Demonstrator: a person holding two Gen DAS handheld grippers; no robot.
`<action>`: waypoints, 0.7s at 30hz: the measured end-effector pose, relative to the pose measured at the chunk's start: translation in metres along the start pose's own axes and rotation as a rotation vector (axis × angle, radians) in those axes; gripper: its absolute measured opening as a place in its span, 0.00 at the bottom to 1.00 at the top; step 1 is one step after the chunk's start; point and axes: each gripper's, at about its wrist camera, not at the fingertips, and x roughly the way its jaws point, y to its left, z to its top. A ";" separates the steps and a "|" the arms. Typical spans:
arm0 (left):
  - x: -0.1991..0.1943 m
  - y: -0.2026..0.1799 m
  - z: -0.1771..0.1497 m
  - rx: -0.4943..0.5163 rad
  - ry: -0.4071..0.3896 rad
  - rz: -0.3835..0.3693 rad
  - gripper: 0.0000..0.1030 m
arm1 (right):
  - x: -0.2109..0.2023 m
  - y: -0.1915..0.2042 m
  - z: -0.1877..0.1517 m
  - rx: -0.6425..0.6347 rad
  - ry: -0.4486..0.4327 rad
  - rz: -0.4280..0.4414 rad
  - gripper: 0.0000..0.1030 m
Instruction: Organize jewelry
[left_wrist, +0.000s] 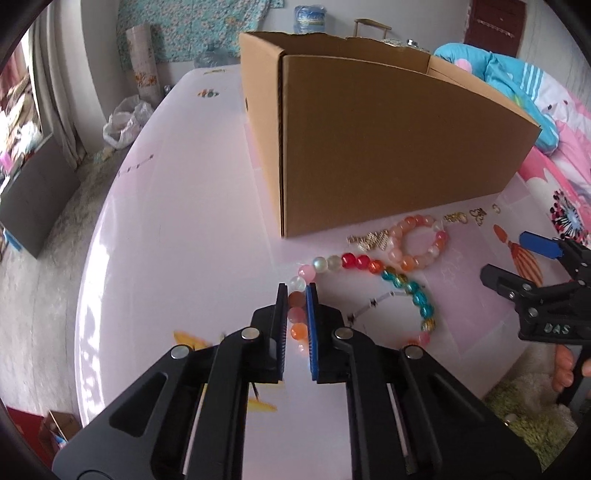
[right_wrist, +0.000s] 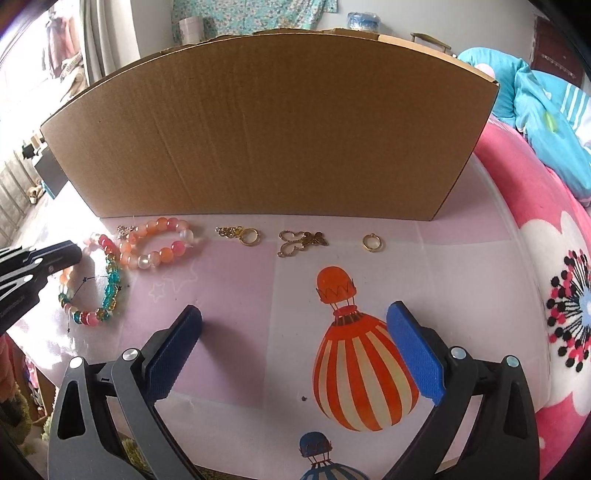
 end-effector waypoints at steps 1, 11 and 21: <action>-0.003 0.001 -0.003 -0.012 0.005 -0.009 0.09 | 0.000 -0.001 0.001 -0.001 0.012 0.007 0.94; -0.021 0.009 -0.027 -0.051 0.013 -0.071 0.09 | -0.022 0.030 0.013 -0.022 0.000 0.319 0.81; -0.020 0.011 -0.023 -0.056 0.016 -0.079 0.21 | -0.008 0.067 0.014 -0.085 0.065 0.393 0.48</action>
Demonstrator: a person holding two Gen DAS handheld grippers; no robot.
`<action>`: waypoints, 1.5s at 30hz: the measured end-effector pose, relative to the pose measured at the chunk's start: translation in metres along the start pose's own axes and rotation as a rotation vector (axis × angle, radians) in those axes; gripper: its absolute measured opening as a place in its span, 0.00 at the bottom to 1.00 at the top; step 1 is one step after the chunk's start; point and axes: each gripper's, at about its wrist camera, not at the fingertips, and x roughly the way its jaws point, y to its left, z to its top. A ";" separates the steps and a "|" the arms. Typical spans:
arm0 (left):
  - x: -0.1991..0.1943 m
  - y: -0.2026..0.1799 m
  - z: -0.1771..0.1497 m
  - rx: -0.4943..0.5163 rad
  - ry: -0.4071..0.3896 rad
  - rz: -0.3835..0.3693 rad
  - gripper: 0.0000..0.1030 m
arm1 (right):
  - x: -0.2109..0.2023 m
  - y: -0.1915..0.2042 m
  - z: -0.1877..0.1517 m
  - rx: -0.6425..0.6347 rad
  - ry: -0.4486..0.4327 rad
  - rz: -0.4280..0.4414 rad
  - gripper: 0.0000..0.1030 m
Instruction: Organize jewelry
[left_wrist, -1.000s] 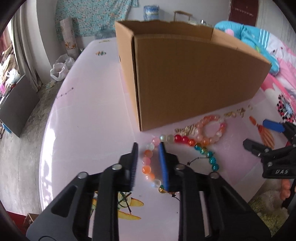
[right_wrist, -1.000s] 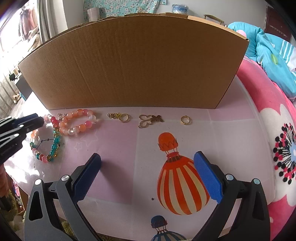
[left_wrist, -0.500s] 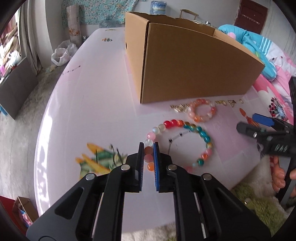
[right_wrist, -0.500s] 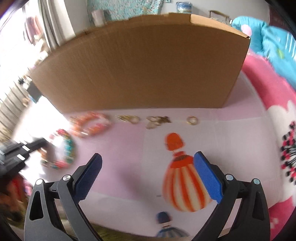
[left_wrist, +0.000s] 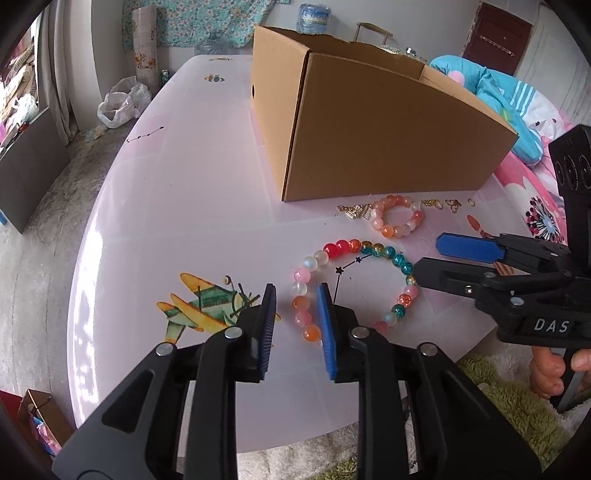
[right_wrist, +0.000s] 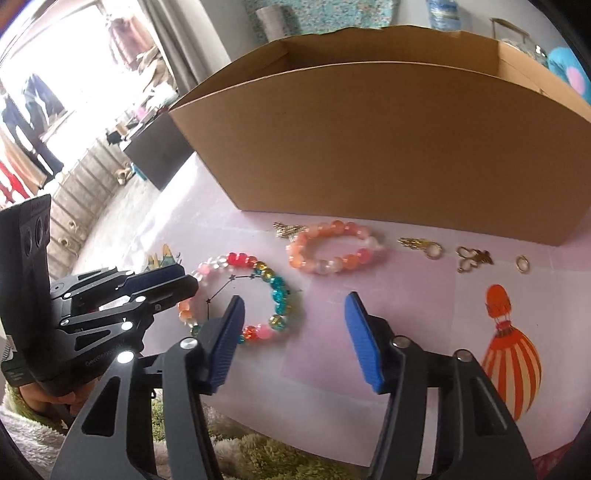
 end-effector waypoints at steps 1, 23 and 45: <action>0.002 -0.001 0.000 0.004 0.006 0.006 0.21 | 0.002 0.004 0.000 -0.006 0.005 0.000 0.47; 0.012 -0.020 0.006 0.110 -0.021 0.103 0.10 | 0.021 0.050 0.011 -0.192 0.025 -0.139 0.10; -0.054 -0.039 0.023 0.171 -0.211 0.071 0.08 | -0.064 0.023 -0.002 -0.182 -0.155 -0.105 0.10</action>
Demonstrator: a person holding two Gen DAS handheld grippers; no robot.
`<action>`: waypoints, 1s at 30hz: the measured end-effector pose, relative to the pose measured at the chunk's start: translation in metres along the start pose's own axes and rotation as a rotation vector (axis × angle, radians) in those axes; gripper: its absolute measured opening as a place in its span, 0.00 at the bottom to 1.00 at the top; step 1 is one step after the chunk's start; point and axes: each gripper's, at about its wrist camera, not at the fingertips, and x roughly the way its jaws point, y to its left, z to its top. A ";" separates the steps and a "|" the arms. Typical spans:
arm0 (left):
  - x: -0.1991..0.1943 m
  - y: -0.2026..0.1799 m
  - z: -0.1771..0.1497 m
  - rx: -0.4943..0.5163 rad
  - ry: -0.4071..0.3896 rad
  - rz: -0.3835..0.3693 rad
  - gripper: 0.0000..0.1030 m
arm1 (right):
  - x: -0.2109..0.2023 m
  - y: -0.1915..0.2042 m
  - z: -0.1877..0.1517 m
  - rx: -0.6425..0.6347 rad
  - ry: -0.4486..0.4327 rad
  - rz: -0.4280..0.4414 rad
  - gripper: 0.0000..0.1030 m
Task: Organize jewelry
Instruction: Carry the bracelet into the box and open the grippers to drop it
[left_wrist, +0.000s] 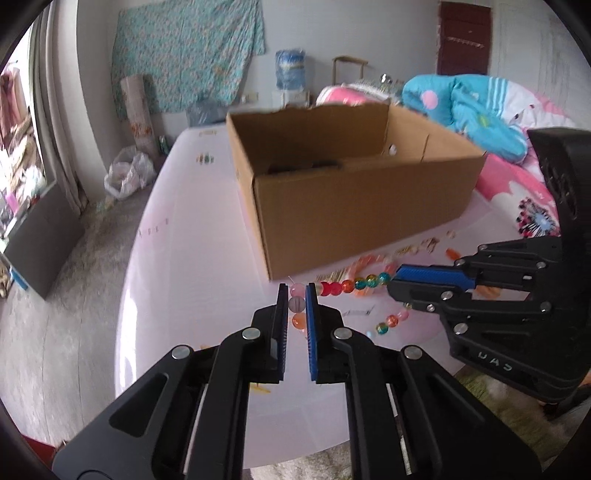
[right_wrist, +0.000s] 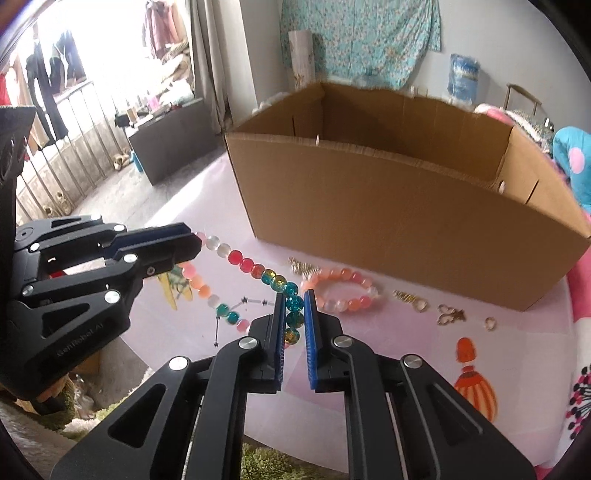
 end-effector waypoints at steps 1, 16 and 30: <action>-0.005 -0.002 0.007 0.005 -0.016 -0.007 0.08 | -0.010 -0.002 0.003 -0.002 -0.025 -0.005 0.10; -0.008 -0.002 0.147 0.122 -0.259 -0.068 0.08 | -0.043 -0.072 0.140 -0.034 -0.165 0.019 0.10; 0.129 0.013 0.179 0.126 0.082 -0.050 0.08 | 0.118 -0.117 0.180 0.138 0.359 0.159 0.10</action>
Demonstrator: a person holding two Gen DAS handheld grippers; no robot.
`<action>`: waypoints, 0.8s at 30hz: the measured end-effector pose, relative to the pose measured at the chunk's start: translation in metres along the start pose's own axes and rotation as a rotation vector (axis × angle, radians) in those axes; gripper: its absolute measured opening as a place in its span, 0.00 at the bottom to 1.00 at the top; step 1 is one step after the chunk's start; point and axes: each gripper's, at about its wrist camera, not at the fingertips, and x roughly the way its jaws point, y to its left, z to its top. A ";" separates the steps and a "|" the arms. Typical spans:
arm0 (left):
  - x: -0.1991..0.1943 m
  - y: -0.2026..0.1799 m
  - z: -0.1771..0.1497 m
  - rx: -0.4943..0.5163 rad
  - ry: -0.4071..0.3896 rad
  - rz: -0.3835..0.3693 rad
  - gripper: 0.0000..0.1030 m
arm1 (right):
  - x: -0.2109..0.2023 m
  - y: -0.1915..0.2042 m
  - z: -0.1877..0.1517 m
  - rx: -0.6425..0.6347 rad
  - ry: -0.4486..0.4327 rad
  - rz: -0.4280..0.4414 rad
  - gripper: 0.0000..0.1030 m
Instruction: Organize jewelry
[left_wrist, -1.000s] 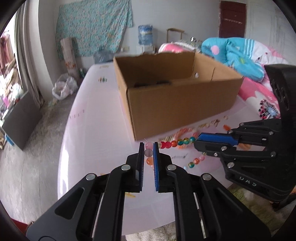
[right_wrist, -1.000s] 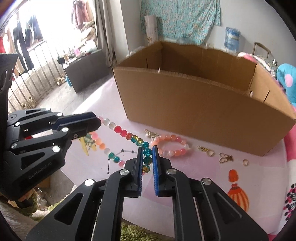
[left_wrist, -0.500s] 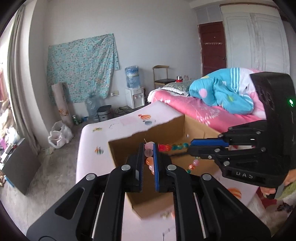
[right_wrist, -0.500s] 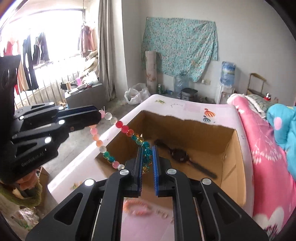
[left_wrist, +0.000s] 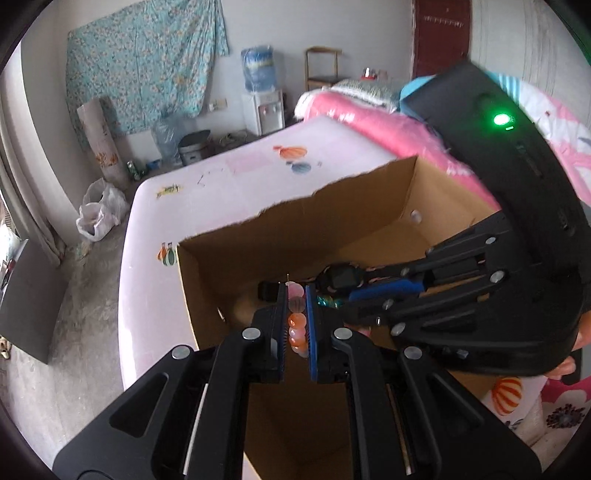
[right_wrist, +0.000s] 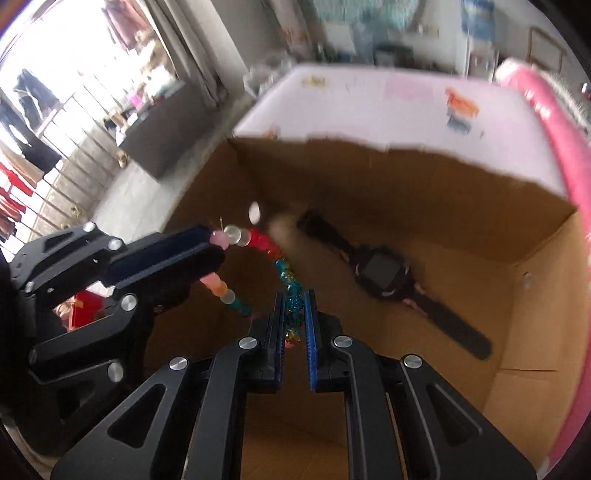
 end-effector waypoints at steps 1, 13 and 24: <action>0.006 0.001 0.000 0.000 0.024 -0.006 0.08 | 0.005 -0.001 0.002 0.015 0.022 0.008 0.10; 0.001 0.012 -0.009 -0.029 0.055 0.034 0.20 | -0.004 -0.016 -0.006 0.109 0.004 0.047 0.21; -0.099 0.020 -0.037 -0.094 -0.175 0.028 0.43 | -0.114 -0.014 -0.064 0.056 -0.310 0.104 0.56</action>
